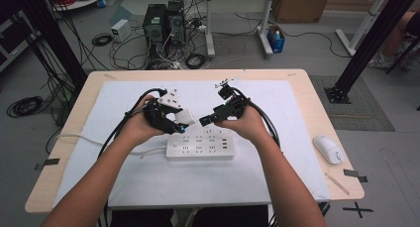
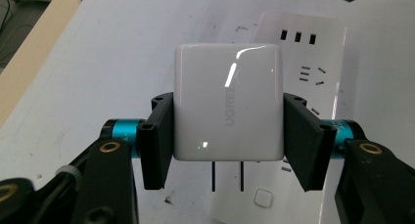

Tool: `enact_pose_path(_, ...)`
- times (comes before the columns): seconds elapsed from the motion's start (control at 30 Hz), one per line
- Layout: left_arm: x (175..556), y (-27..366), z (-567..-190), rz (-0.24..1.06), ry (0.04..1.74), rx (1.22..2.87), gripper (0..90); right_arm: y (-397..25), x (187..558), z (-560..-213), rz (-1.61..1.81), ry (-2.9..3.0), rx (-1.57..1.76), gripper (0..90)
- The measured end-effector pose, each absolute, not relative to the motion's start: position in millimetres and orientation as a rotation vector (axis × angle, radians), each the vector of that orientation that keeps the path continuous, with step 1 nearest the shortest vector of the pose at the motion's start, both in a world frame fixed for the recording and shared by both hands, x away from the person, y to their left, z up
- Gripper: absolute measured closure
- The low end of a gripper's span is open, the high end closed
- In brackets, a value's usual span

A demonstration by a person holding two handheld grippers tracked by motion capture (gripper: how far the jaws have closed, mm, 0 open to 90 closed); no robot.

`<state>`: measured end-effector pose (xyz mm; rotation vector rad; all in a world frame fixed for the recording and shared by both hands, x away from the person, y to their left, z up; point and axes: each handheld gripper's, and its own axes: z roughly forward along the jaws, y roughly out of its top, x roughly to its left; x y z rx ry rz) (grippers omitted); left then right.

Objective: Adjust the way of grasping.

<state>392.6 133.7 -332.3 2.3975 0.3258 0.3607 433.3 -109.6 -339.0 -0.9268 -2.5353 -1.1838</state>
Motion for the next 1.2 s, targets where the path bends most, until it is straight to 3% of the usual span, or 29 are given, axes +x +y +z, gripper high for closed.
enact_pose_path(1.2, 373.5, 112.2, -329.5, 0.513, 0.195, 2.342, 42.5, -93.6, 440.6, -353.1, -1.261, -2.271, -0.925, 6.0)
